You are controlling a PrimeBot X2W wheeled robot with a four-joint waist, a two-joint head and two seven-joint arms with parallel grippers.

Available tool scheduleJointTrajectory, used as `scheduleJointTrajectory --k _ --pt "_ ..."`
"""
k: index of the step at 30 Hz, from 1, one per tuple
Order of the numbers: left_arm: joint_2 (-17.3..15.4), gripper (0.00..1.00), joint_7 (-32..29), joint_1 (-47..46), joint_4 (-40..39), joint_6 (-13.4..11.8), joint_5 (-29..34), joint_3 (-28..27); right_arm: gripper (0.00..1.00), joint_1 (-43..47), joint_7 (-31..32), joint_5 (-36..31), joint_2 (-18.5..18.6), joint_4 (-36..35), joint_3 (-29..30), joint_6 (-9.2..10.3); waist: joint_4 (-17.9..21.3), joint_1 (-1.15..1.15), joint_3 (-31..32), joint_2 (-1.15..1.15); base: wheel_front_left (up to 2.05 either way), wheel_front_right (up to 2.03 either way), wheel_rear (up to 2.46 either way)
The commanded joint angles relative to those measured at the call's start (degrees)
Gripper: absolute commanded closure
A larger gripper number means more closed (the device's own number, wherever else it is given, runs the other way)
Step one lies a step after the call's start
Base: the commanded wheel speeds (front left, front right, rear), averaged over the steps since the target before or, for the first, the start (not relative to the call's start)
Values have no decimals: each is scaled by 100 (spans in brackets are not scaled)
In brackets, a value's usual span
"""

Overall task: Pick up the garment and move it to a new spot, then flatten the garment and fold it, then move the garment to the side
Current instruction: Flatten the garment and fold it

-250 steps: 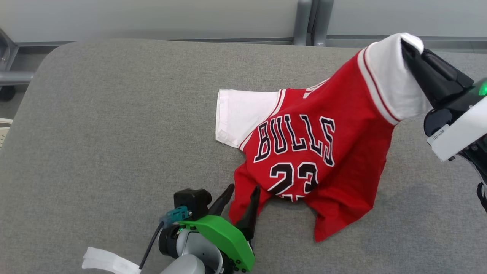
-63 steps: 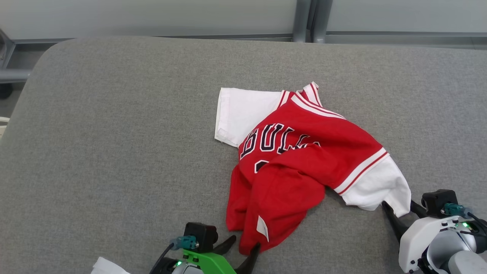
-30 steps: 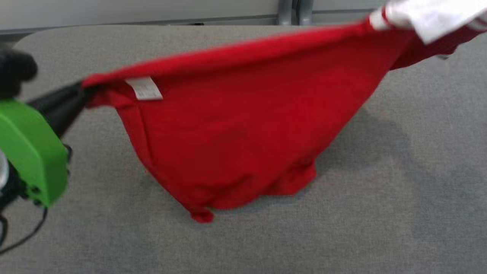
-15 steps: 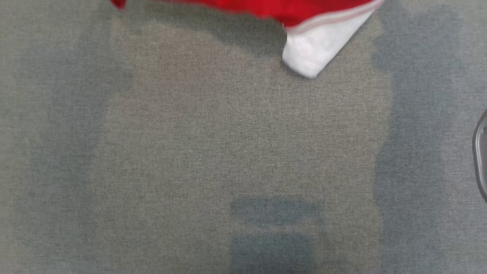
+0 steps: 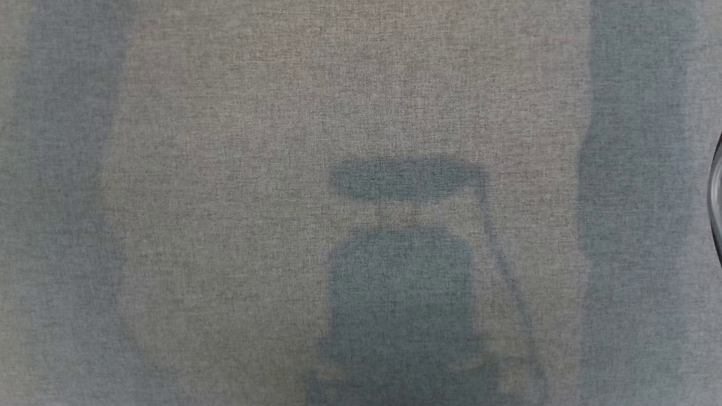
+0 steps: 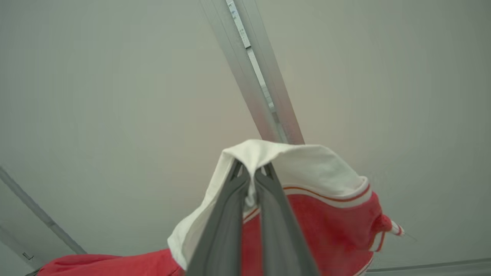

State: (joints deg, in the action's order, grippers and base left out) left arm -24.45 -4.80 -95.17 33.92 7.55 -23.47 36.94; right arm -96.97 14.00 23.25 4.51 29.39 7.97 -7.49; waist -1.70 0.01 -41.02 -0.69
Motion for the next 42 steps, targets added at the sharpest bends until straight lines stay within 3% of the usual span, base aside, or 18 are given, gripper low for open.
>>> scheduleJointTrajectory --k 1,5,11,14,19,26,27,32,36,42 --pt "-152 100 248 320 167 -15 -187 226 100 488 -41 213 176 -8 -152 -2 8 -1 81 69 0 0 0" --pt "-295 100 747 1237 407 -14 -615 849 100 1845 -78 926 359 -338 -477 -2 -5 -1 426 69 0 0 0" --pt "-716 100 1309 2728 303 -13 -1407 1002 100 4279 86 1978 657 -1662 -760 -2 74 -1 965 69 0 0 0" --pt "-1016 100 1490 3444 -16 -82 -1583 966 100 5389 155 2195 839 -2421 -698 -2 111 -1 1221 69 0 0 0" --pt "-1515 100 1582 4709 -973 -526 -1728 1028 100 7122 364 2222 986 -3519 -469 -1 114 -1 1624 69 0 0 0" --pt "-1961 100 1631 6664 -2540 -1503 -1997 1211 100 9743 769 2452 1122 -4545 -668 -2 27 -1 2010 69 0 0 0" --pt "-1961 100 1631 6664 -2540 -1503 -1997 1211 100 9743 769 2452 1122 -4545 -668 -2 27 -1 2010 69 0 0 0" --pt "-2135 100 1695 7881 -3324 -2192 -2191 1364 100 11017 620 2681 1281 -4717 -823 -2 44 -1 2172 69 0 0 0" --pt "-2283 100 1672 8642 -3772 -2585 -2373 1483 100 11793 660 3033 1381 -4839 -846 -2 56 -1 2213 69 0 0 0" --pt "-2787 100 1475 9054 -4544 -2847 -2570 1410 100 12061 763 3513 1682 -5165 -780 -2 196 -1 2067 69 0 0 0"
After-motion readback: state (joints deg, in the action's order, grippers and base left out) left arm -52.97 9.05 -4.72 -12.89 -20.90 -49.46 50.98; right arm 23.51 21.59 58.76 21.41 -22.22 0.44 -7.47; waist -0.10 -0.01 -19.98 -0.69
